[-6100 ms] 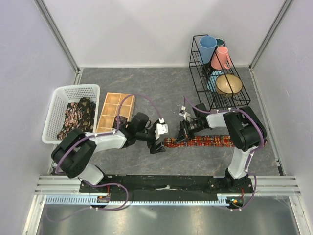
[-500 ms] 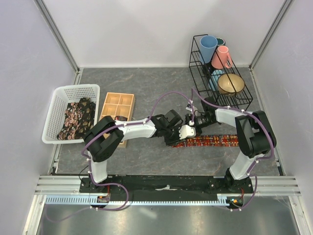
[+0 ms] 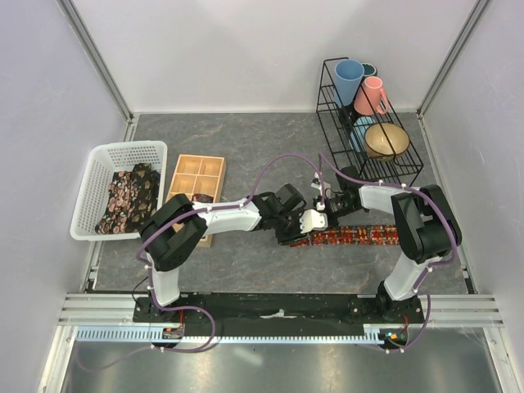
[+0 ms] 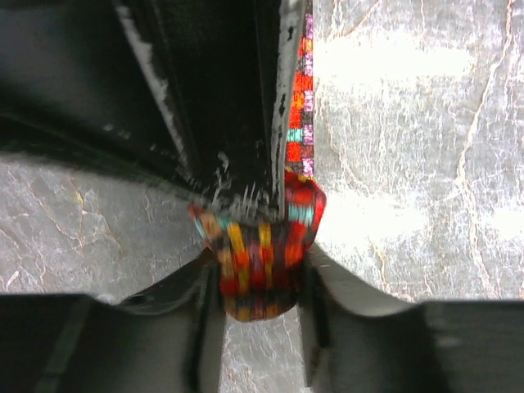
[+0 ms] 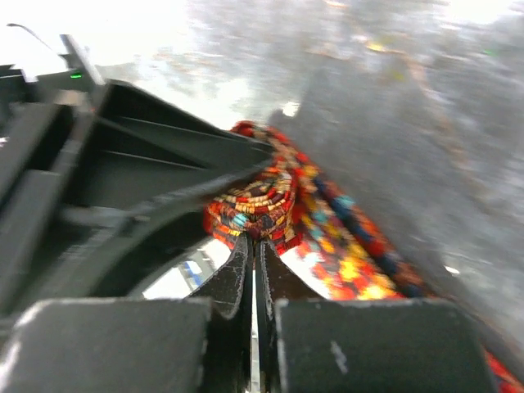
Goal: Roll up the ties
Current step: Roll the tie at the center of the board.
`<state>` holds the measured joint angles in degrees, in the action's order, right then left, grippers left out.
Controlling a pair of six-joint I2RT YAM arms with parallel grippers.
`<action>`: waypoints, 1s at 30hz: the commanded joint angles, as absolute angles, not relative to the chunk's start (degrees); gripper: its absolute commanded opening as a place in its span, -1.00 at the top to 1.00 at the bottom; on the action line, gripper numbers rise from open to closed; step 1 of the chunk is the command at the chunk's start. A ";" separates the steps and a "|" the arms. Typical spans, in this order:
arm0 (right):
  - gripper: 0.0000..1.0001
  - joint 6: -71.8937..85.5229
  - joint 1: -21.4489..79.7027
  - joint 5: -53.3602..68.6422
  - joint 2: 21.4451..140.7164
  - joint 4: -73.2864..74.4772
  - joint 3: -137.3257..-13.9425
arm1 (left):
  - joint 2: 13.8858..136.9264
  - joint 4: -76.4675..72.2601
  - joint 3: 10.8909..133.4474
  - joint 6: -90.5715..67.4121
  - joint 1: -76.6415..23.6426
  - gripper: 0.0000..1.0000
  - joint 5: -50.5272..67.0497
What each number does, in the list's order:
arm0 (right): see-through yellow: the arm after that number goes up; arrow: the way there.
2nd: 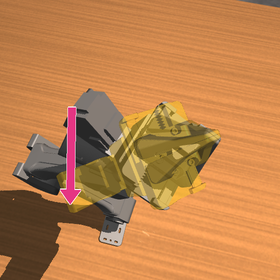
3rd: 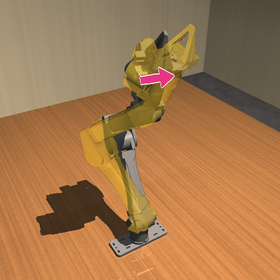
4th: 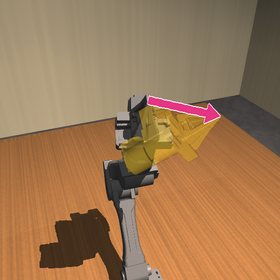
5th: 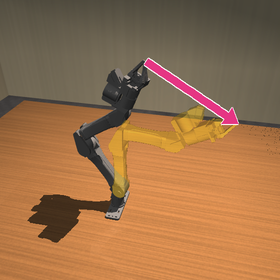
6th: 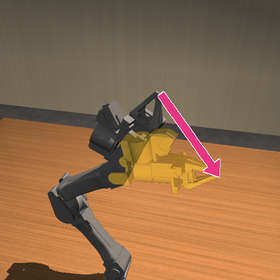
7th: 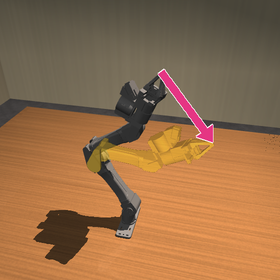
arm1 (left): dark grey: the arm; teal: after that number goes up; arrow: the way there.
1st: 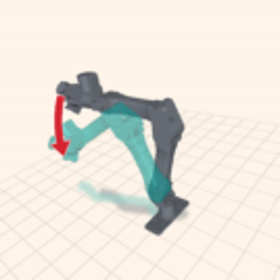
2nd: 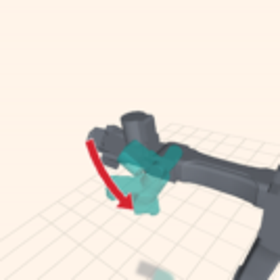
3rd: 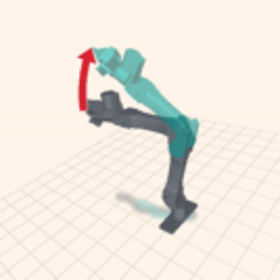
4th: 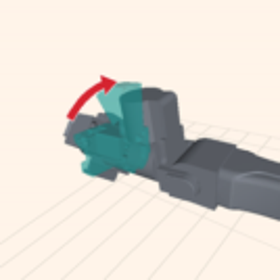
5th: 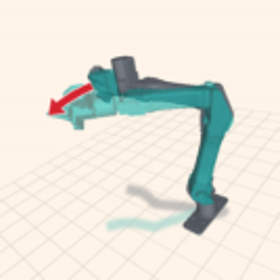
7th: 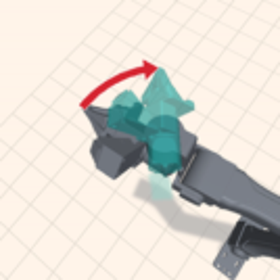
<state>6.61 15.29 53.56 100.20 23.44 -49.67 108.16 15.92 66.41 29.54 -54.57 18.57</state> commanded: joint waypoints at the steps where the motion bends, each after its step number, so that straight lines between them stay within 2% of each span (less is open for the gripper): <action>1: 1.00 1.50 15.12 43.60 102.30 25.05 -49.57 | 107.94 16.19 61.10 27.43 -53.88 -0.03 21.00; 3: 1.00 1.40 15.12 41.15 102.57 24.96 -49.57 | 105.48 11.27 59.60 25.85 -52.74 -0.11 22.49; 4: 1.00 1.41 15.12 40.61 102.48 24.96 -49.57 | 104.51 9.51 57.59 25.49 -52.47 -0.25 24.07; 8: 1.00 2.02 15.12 37.71 102.30 24.70 -49.92 | 100.11 -3.74 49.85 24.61 -51.24 -0.37 27.59; 10: 1.00 2.72 15.12 35.78 102.13 24.87 -50.01 | 98.36 -12.10 45.64 24.35 -51.07 -0.55 28.21; 15: 1.00 2.81 15.64 34.10 102.48 26.45 -51.15 | 99.31 -25.37 42.02 21.81 -49.57 -0.58 28.03; 19: 1.00 2.64 16.52 33.92 102.83 26.54 -51.15 | 102.21 -29.95 42.01 20.13 -49.57 -0.59 28.21; 30: 1.00 6.06 18.45 34.19 102.30 23.21 -49.75 | 107.14 -27.69 46.58 16.09 -49.66 -0.60 32.34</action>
<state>5.67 16.73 41.06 101.32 26.00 -50.85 105.06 -28.34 43.29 19.49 -49.60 30.06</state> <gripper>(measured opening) 0.007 0.801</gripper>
